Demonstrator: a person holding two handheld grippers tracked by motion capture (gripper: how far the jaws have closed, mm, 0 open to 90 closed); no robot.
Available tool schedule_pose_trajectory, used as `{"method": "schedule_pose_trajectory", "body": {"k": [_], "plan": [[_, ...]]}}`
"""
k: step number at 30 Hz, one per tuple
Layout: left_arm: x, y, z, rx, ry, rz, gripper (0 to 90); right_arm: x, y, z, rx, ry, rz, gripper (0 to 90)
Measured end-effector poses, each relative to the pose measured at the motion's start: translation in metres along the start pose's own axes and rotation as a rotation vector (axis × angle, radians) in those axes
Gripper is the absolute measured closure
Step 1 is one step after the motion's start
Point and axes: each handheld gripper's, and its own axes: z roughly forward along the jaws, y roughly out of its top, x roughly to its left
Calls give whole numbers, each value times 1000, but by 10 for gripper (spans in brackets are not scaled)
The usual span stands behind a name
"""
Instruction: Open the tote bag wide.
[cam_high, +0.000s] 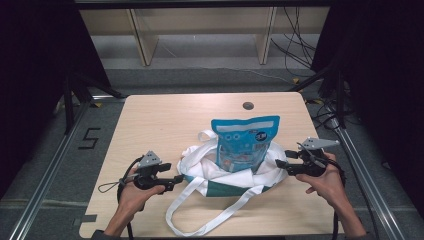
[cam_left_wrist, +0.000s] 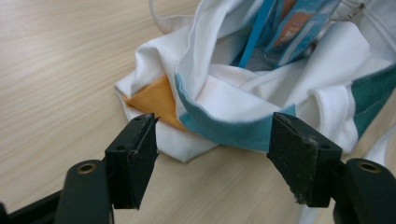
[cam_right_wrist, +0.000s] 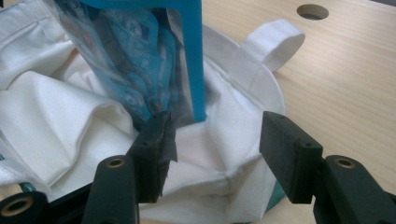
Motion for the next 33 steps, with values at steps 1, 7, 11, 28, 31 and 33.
{"method": "schedule_pose_trajectory", "body": {"k": [1,7,11,28,31,33], "plan": [[0,-2,-2,11,3,6,306,-1,-1,0,-7,0,-11,448],[-2,-15,-7,-1,0,-8,270,0,-8,-4,-33,-8,0,431],[-4,-22,-10,-9,-5,-15,265,2,-13,-8,-29,-4,10,421],[-5,-56,-24,-10,28,-37,236,13,-50,-30,-94,-20,63,390],[-10,-61,-25,-7,32,-35,224,17,-64,-32,-63,-32,57,388],[-11,-61,-26,4,39,-26,218,19,-67,-33,-59,-20,78,387]]}}
